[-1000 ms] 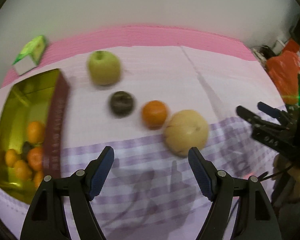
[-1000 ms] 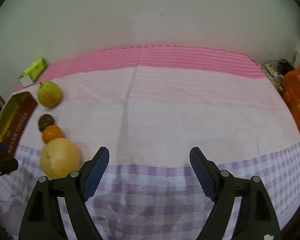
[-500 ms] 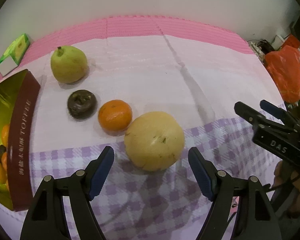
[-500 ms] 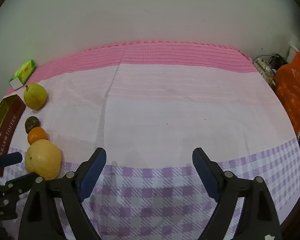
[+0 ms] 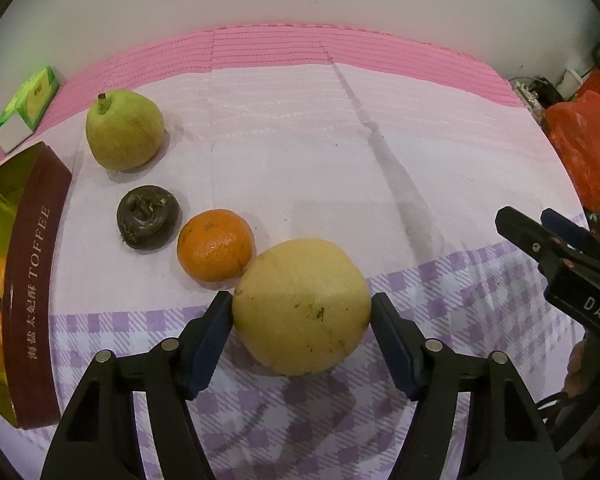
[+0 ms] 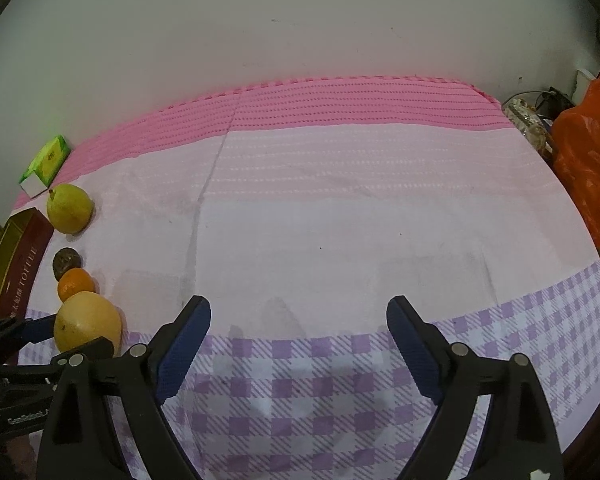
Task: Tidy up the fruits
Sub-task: 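Move the left tool to the large pale pomelo and close on it, then lift the pomelo with the left tool and carry it over the tray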
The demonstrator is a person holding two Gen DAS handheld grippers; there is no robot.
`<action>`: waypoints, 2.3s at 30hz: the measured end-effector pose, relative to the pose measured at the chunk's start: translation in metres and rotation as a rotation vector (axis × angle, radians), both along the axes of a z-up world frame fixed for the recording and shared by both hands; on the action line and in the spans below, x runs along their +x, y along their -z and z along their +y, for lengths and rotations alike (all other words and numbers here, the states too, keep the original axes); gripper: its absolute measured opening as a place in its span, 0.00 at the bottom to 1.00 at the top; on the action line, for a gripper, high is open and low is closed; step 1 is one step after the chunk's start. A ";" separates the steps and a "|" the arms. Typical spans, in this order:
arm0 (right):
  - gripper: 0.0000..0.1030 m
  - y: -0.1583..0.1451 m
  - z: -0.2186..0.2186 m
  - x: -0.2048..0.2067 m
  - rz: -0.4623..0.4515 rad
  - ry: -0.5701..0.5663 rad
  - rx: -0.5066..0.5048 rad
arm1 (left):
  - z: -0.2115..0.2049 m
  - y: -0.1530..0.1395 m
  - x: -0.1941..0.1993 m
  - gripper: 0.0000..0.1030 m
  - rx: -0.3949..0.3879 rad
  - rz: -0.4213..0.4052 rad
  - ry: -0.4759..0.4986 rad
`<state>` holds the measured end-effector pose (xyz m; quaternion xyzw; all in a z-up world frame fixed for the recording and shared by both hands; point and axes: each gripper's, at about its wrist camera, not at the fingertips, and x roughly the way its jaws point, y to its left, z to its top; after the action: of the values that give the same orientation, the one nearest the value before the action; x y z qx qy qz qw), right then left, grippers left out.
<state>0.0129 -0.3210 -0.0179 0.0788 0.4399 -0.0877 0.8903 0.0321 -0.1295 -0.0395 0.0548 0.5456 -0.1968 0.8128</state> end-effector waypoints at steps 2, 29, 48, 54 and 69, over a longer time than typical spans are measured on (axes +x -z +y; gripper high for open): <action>0.85 -0.001 0.000 0.000 -0.002 -0.003 0.000 | -0.002 0.001 0.001 0.68 0.013 -0.005 0.005; 0.85 0.005 0.026 0.000 0.019 -0.051 -0.063 | 0.042 -0.045 -0.007 0.67 -0.036 -0.064 0.043; 0.85 0.004 0.061 -0.002 0.006 -0.146 -0.080 | 0.132 -0.081 0.016 0.67 -0.008 -0.139 -0.102; 0.85 0.000 0.063 -0.004 -0.016 -0.151 -0.005 | 0.162 -0.092 0.023 0.67 -0.006 -0.169 -0.164; 0.85 -0.012 0.081 -0.007 -0.057 -0.169 0.018 | 0.244 -0.087 0.051 0.67 0.040 -0.199 -0.320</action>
<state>0.0061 -0.2402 -0.0061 0.0516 0.4201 -0.0060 0.9060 0.0831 0.1146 0.0475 0.0028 0.4680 -0.0477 0.8824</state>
